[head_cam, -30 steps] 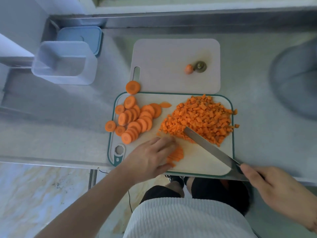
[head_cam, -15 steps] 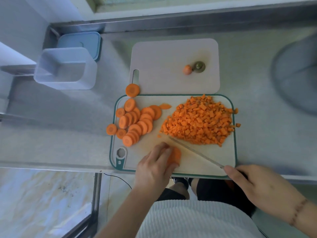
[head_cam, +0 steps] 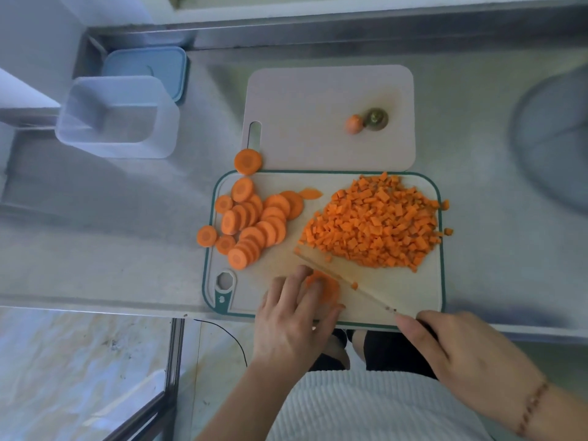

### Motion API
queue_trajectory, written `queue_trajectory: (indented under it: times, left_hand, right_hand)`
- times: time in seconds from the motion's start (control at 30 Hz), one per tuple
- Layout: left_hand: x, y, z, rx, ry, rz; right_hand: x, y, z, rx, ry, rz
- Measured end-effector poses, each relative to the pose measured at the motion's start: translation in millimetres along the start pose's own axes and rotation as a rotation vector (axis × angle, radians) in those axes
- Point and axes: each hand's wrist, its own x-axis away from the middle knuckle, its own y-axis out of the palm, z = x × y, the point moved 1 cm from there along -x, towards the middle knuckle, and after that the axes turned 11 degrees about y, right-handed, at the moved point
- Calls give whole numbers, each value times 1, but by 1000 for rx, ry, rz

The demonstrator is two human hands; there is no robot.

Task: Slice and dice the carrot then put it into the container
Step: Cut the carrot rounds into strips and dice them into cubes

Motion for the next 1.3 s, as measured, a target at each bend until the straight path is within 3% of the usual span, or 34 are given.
queue_trajectory:
  times: [0.1, 0.2, 0.47, 0.7, 0.97, 1.13, 1.3]
  left_hand:
    - [-2, 5, -9, 38, 179, 51]
    - [-7, 10, -17, 113, 232, 56]
    - [-7, 14, -22, 177, 234, 64]
    - [-2, 15, -19, 147, 224, 96]
    - [-6, 13, -20, 161, 227, 100]
    - [-4, 15, -21, 161, 239, 98]
    - [-4, 17, -19, 164, 200, 120]
  right_hand:
    - [5, 7, 5, -4, 5, -6]
    - [4, 10, 14, -1, 5, -13]
    - [-11, 2, -15, 122, 16, -87]
    - [1, 4, 12, 94, -2, 10]
    - [-6, 1, -12, 158, 20, -90]
    - [-16, 0, -15, 281, -42, 17]
    - [-16, -7, 4, 141, 8, 57]
